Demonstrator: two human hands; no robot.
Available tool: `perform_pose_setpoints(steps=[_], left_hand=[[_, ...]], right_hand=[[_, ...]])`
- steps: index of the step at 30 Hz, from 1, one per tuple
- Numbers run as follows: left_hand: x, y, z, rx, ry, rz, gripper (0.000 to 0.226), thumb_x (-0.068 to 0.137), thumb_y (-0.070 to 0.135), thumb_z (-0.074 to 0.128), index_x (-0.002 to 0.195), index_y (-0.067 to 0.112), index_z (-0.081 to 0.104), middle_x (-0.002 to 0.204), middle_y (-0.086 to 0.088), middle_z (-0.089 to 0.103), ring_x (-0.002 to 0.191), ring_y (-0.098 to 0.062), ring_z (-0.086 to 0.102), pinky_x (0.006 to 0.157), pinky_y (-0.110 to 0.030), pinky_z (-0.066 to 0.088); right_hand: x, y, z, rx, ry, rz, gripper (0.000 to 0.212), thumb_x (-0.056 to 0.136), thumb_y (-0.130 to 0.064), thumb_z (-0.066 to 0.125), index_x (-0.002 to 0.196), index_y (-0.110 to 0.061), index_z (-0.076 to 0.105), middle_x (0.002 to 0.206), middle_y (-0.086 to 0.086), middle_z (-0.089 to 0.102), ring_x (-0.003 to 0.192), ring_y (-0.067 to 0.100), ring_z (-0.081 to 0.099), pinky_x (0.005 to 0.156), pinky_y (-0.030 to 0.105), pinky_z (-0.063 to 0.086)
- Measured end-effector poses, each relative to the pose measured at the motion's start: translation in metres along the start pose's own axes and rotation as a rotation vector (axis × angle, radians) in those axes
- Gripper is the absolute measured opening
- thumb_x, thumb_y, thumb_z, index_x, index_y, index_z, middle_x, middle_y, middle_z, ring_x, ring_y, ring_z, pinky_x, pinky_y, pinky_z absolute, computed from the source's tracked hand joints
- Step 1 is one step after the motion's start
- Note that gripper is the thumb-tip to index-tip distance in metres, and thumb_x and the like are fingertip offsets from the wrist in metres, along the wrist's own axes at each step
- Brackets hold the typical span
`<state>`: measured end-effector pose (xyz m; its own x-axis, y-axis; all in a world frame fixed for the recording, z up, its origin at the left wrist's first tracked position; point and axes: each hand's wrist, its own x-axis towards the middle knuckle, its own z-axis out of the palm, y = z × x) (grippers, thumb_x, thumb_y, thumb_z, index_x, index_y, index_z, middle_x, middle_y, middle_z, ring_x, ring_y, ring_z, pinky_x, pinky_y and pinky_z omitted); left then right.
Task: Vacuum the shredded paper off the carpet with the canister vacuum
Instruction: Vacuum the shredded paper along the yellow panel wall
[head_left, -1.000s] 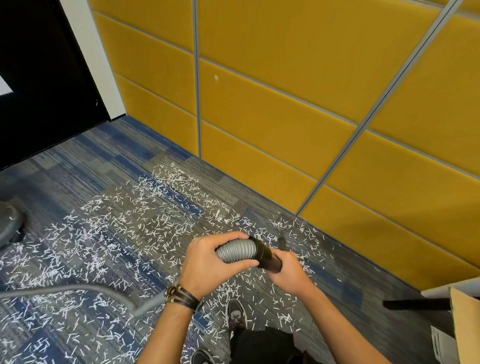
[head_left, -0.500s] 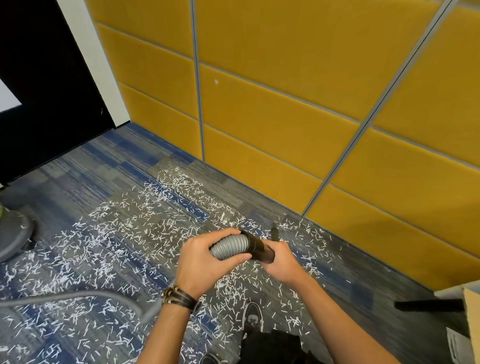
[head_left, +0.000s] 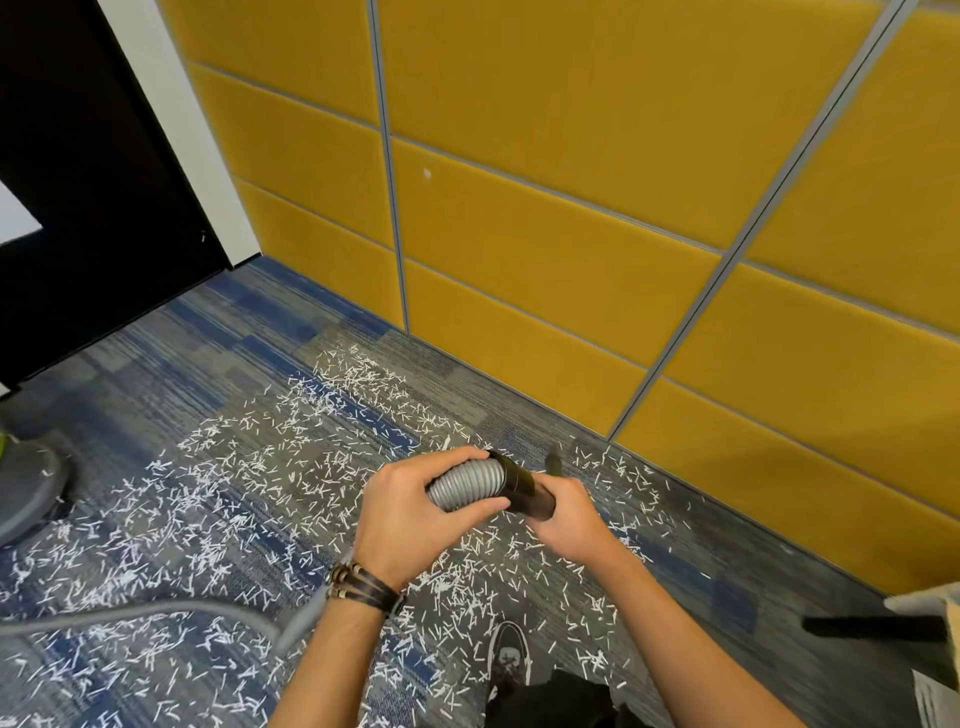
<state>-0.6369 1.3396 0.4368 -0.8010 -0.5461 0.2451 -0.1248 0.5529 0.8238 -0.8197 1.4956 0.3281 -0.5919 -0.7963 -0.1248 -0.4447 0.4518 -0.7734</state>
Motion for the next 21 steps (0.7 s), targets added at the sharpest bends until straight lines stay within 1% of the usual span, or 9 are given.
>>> perform_pose_setpoints(steps=[3, 5, 7, 10, 12, 15, 17, 21], left_hand=[[0.008, 0.000, 0.001, -0.018, -0.020, -0.003, 0.048, 0.063, 0.073, 0.083, 0.107, 0.057, 0.074, 0.099, 0.034, 0.073, 0.088, 0.003, 0.072, 0.079, -0.028, 0.063], [0.011, 0.001, 0.000, -0.034, -0.027, 0.006, 0.047, 0.062, 0.073, 0.084, 0.104, 0.057, 0.073, 0.100, 0.035, 0.073, 0.089, 0.003, 0.072, 0.080, -0.026, 0.062], [0.014, 0.002, 0.001, -0.037, -0.038, 0.009, 0.049, 0.062, 0.072, 0.084, 0.106, 0.054, 0.075, 0.101, 0.034, 0.074, 0.089, 0.002, 0.073, 0.080, -0.027, 0.062], [0.018, 0.005, 0.004, -0.030, -0.007, -0.003, 0.055, 0.064, 0.071, 0.084, 0.112, 0.047, 0.077, 0.099, 0.031, 0.075, 0.089, 0.001, 0.073, 0.080, -0.030, 0.063], [0.024, 0.006, 0.004, -0.020, 0.020, -0.009, 0.055, 0.064, 0.071, 0.083, 0.113, 0.045, 0.077, 0.100, 0.030, 0.076, 0.090, 0.002, 0.073, 0.082, -0.030, 0.062], [0.031, 0.007, 0.005, 0.010, 0.012, -0.001, 0.055, 0.066, 0.071, 0.082, 0.113, 0.043, 0.077, 0.100, 0.029, 0.076, 0.090, 0.003, 0.072, 0.082, -0.028, 0.062], [0.036, 0.005, 0.009, 0.021, 0.001, -0.017, 0.056, 0.066, 0.072, 0.082, 0.114, 0.044, 0.076, 0.098, 0.030, 0.075, 0.090, 0.004, 0.071, 0.080, -0.028, 0.062], [0.041, -0.004, 0.013, -0.008, -0.007, -0.049, 0.056, 0.063, 0.072, 0.084, 0.111, 0.044, 0.078, 0.100, 0.031, 0.075, 0.091, 0.003, 0.072, 0.081, -0.031, 0.063]], right_hand=[[0.003, 0.000, -0.003, 0.034, -0.011, -0.005, 0.014, 0.082, 0.001, 0.068, 0.085, -0.013, 0.069, 0.068, 0.005, 0.066, 0.055, 0.009, 0.053, 0.054, 0.026, 0.040], [0.000, 0.002, -0.004, 0.049, -0.015, -0.020, 0.016, 0.083, 0.001, 0.068, 0.084, -0.015, 0.068, 0.066, 0.003, 0.065, 0.055, 0.007, 0.052, 0.053, 0.022, 0.039], [-0.002, 0.005, -0.006, 0.049, -0.013, -0.012, 0.019, 0.083, 0.002, 0.068, 0.087, -0.016, 0.070, 0.068, 0.003, 0.066, 0.056, 0.008, 0.054, 0.054, 0.020, 0.040], [0.004, 0.007, -0.013, 0.033, 0.021, 0.008, 0.017, 0.083, -0.002, 0.069, 0.093, -0.016, 0.073, 0.071, 0.003, 0.070, 0.058, 0.012, 0.060, 0.054, 0.021, 0.043], [0.013, 0.006, -0.018, 0.020, 0.024, -0.009, 0.012, 0.085, -0.005, 0.070, 0.091, -0.016, 0.072, 0.069, 0.002, 0.069, 0.058, 0.015, 0.060, 0.053, 0.024, 0.043], [0.025, 0.004, -0.024, 0.014, 0.021, -0.016, 0.011, 0.085, -0.003, 0.070, 0.086, -0.014, 0.070, 0.067, 0.002, 0.067, 0.054, 0.010, 0.055, 0.052, 0.021, 0.038], [0.032, 0.004, -0.026, 0.021, 0.002, 0.000, 0.013, 0.085, -0.003, 0.070, 0.087, -0.015, 0.070, 0.067, 0.002, 0.066, 0.053, 0.006, 0.053, 0.052, 0.019, 0.038], [0.035, 0.007, -0.024, 0.002, -0.043, -0.008, 0.016, 0.082, 0.001, 0.067, 0.088, -0.013, 0.071, 0.067, 0.000, 0.067, 0.054, 0.006, 0.054, 0.054, 0.017, 0.038]])
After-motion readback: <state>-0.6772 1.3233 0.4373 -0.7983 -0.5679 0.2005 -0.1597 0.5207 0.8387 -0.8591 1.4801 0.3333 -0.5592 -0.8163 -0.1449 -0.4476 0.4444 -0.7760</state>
